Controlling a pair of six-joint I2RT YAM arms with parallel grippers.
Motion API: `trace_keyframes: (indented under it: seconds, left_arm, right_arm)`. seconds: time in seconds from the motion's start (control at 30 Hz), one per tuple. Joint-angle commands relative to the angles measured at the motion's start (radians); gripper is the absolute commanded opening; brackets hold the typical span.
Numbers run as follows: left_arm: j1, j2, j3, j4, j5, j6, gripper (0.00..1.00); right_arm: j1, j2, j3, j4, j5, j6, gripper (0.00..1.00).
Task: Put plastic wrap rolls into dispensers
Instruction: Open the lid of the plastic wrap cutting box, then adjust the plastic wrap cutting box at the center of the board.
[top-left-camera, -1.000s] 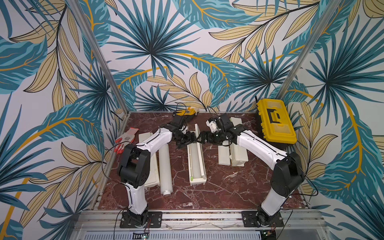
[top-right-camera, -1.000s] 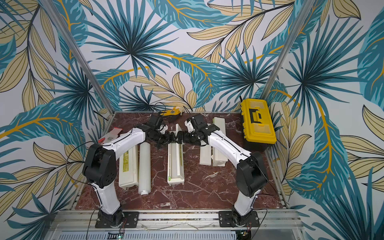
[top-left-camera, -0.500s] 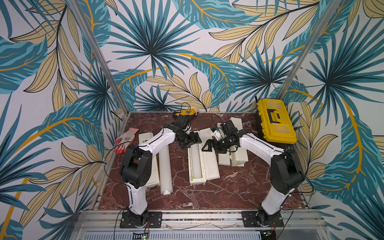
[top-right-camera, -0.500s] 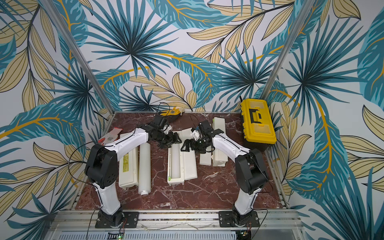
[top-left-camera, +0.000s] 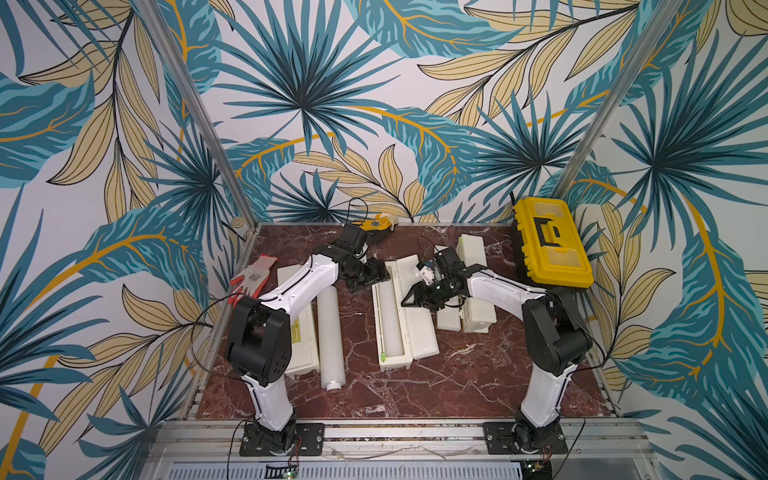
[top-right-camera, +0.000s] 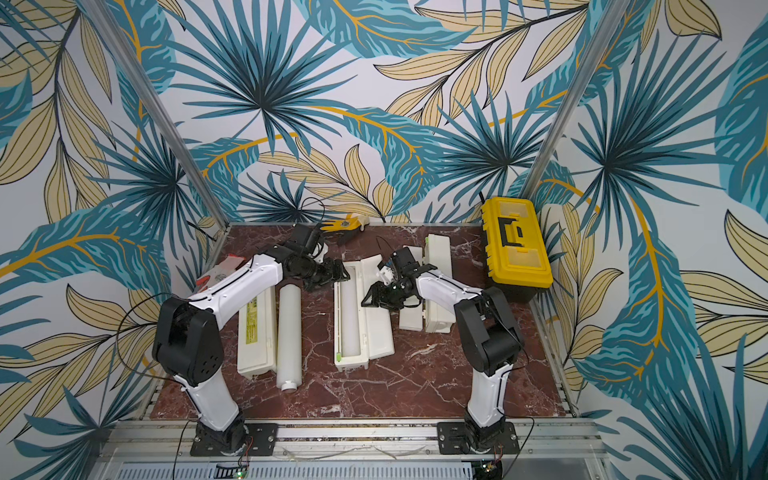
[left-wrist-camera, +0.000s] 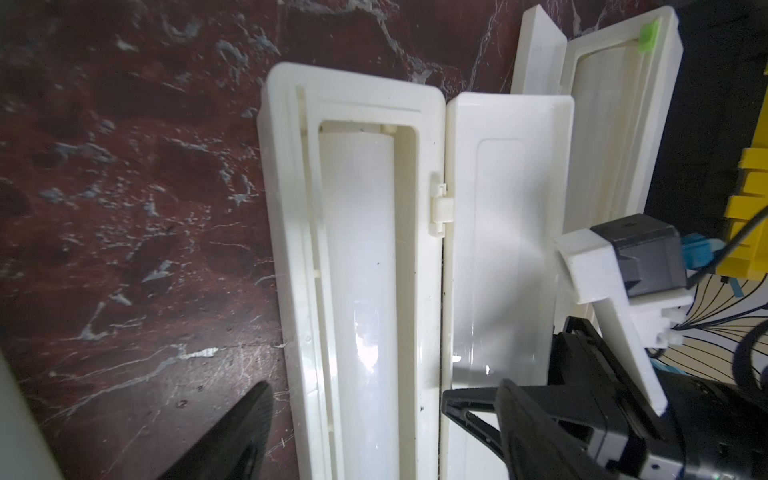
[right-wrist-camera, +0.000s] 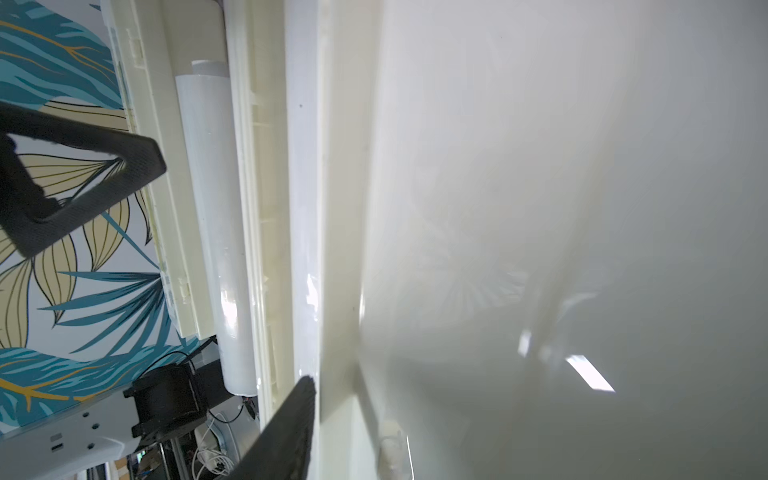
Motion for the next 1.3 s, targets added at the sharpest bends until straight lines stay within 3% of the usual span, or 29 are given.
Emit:
trace_keyframes:
  seconds: [0.0, 0.17, 0.33, 0.43, 0.5, 0.6, 0.77, 1.27]
  left_arm:
    - [0.02, -0.037, -0.047, -0.017, -0.025, 0.023, 0.85]
    - [0.021, -0.033, -0.038, -0.017, -0.023, 0.041, 0.85]
    - [0.022, -0.004, -0.003, -0.017, -0.004, 0.06, 0.85]
    - [0.023, 0.008, 0.018, -0.017, -0.002, 0.073, 0.85]
    - [0.022, 0.016, 0.029, -0.016, 0.004, 0.08, 0.85]
    - [0.023, 0.028, 0.041, -0.016, 0.009, 0.093, 0.86]
    - [0.025, 0.041, 0.04, -0.017, 0.018, 0.11, 0.85]
    - [0.056, 0.053, 0.006, -0.016, 0.025, 0.128, 0.87]
  right_arm:
    - [0.027, -0.026, 0.023, -0.031, 0.092, 0.033, 0.72]
    - [0.025, -0.132, 0.089, -0.285, 0.471, -0.01, 0.99]
    - [0.024, -0.167, 0.173, -0.466, 0.653, -0.028, 0.99]
    - [0.017, -0.18, 0.202, -0.519, 0.835, -0.047, 0.99]
    - [0.006, -0.15, 0.253, -0.58, 0.983, -0.071, 0.98]
    - [-0.025, -0.082, 0.328, -0.657, 1.11, -0.08, 0.94]
    - [-0.053, 0.004, 0.381, -0.652, 1.177, -0.102, 0.85]
    - [-0.071, 0.194, 0.455, -0.649, 1.262, -0.137, 0.74]
